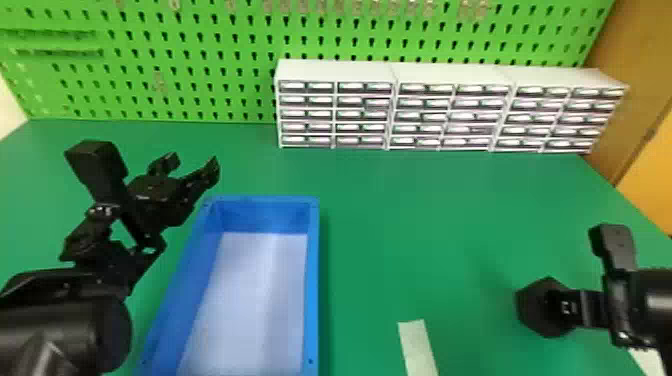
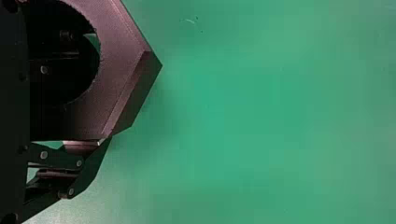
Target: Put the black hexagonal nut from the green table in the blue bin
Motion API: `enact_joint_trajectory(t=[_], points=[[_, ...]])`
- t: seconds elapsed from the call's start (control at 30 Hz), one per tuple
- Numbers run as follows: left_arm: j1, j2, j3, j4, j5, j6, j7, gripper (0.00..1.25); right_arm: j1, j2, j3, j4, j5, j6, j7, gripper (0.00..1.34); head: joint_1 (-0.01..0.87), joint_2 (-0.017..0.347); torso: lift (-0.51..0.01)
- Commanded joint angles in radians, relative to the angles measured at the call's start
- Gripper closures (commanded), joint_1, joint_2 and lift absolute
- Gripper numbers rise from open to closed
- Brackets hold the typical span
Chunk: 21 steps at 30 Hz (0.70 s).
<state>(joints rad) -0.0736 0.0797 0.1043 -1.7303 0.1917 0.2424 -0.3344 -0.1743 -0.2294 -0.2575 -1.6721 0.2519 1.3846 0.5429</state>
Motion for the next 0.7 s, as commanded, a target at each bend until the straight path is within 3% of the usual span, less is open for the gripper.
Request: enact_joint_trajectory(t=[0.0,0.67], points=[[0.000,0.000,0.000,0.000,0.000,0.000,0.000,0.49,-0.001,-0.001,0.000,0.000,0.001,0.001,0.000,0.96,0.691,0.009,-0.097],[0.002,0.000,0.000,0.000,0.000,0.000,0.000,0.49,-0.013,-0.007,-0.025,-0.038,0.003,-0.041,0.002,0.96,0.691,0.009,-0.097]])
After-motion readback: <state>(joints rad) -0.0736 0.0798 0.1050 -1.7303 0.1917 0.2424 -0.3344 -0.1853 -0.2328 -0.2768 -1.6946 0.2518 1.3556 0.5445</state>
